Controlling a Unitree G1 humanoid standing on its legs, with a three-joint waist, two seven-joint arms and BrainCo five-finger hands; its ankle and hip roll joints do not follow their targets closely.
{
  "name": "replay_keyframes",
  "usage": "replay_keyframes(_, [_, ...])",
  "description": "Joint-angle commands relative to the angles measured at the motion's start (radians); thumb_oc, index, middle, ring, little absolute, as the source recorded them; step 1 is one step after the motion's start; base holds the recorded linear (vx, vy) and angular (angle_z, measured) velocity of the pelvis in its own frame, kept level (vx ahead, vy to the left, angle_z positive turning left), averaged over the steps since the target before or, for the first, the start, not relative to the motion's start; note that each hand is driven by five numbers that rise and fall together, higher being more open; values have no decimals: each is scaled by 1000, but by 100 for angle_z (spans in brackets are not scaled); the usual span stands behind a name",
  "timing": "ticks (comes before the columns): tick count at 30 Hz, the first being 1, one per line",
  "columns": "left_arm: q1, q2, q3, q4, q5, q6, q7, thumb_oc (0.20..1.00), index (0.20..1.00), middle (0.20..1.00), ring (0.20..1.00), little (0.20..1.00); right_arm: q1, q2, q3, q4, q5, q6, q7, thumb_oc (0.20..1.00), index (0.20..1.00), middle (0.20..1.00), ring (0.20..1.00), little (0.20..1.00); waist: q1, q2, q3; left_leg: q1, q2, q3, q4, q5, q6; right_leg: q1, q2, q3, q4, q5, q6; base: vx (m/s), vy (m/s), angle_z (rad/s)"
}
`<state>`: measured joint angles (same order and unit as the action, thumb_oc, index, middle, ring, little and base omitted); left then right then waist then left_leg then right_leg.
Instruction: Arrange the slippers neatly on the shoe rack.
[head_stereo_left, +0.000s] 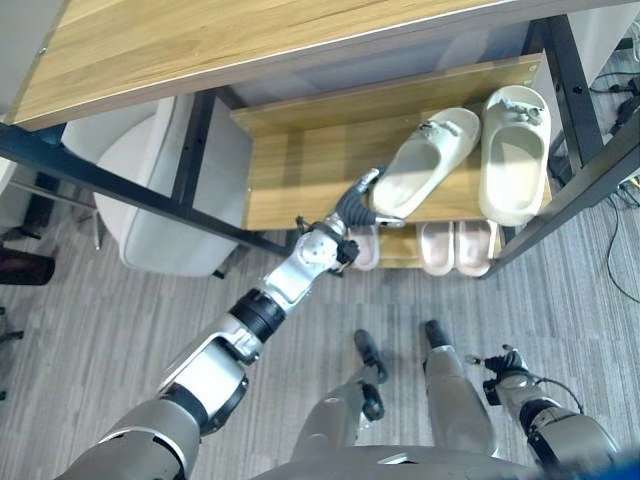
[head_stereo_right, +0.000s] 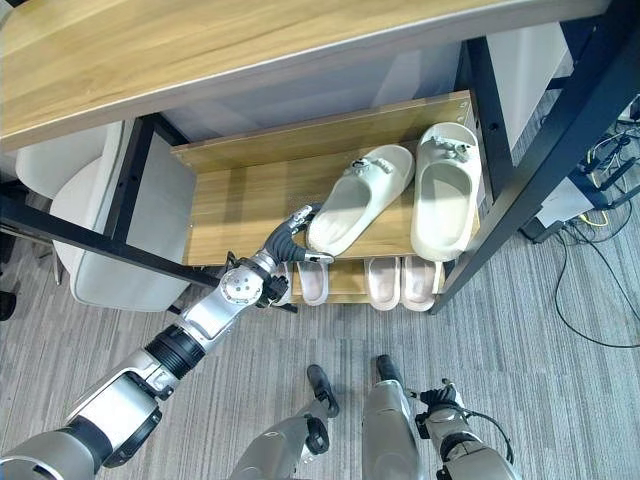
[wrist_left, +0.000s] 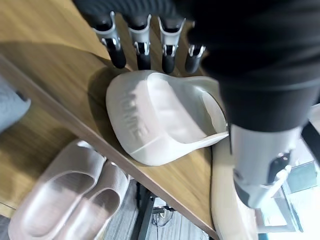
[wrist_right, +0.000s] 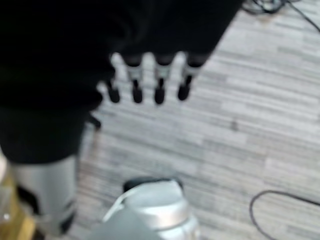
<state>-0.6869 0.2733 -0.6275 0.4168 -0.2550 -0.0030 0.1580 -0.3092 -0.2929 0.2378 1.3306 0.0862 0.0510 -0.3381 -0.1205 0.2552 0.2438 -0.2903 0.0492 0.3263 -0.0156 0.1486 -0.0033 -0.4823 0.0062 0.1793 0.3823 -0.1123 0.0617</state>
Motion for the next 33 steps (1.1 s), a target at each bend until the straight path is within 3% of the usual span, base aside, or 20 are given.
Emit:
replay_keyframes(1, [-49,-81,15,60,-54,-31,19,1000,1000,1000,1000,1000,-12,-17,66,-3,10,9,-22,1000,1000,1000,1000,1000,-29,24,1,-46,8,-129,59,-68,-37,-16,-40,-52,-76,71,23,0,0,0])
replay_keyframes(26, [-130,-178,-71,65,-263,-43,59,1000,1000,1000,1000,1000,-54,-14,113,-2,22,29,-32,1000,1000,1000,1000,1000,-39,10,12,-37,17,-134,64,-65,-40,-1,-36,-58,-75,71,23,0,0,0])
replay_keyframes(33, [-130,-187,-83,62,-267,-38,58,1000,1000,1000,1000,1000,-63,-11,121,-4,24,32,-31,1000,1000,1000,1000,1000,-37,3,12,-29,18,-135,61,-64,-40,8,-36,-60,-80,71,23,0,0,0])
